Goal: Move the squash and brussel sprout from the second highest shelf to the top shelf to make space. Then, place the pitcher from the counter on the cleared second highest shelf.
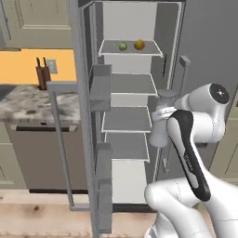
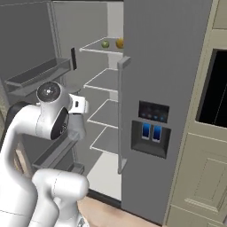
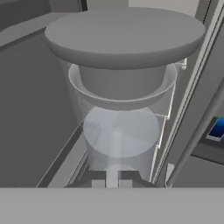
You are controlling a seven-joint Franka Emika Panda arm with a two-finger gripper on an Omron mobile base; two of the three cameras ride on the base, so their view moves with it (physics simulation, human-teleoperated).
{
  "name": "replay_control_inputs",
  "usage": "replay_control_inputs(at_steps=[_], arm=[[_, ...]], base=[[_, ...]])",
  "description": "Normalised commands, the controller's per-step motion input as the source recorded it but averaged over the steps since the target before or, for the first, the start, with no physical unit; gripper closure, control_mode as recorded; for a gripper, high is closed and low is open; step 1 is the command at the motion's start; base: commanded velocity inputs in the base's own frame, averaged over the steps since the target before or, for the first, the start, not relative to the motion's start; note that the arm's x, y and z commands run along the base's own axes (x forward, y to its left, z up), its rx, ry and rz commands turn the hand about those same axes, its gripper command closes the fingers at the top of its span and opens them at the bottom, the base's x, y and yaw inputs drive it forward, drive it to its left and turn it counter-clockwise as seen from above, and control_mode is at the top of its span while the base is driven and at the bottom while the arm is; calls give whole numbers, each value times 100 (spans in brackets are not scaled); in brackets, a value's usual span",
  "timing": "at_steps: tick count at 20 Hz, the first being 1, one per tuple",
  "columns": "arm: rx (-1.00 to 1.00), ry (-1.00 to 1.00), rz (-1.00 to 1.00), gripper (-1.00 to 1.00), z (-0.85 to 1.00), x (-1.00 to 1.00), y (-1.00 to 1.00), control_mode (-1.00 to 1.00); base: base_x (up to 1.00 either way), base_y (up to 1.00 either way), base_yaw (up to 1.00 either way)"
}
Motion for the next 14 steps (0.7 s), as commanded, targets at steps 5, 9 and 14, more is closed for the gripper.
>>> replay_control_inputs(at_steps=[5, 9, 14], arm=[[0, 0, 0, 100, 0, 0, 0, 100], [0, 0, 0, 100, 0, 0, 0, 100], [0, 0, 0, 100, 0, 0, 0, 100]], base=[[58, -2, 0], [60, 0, 0], [56, 3, 0]])
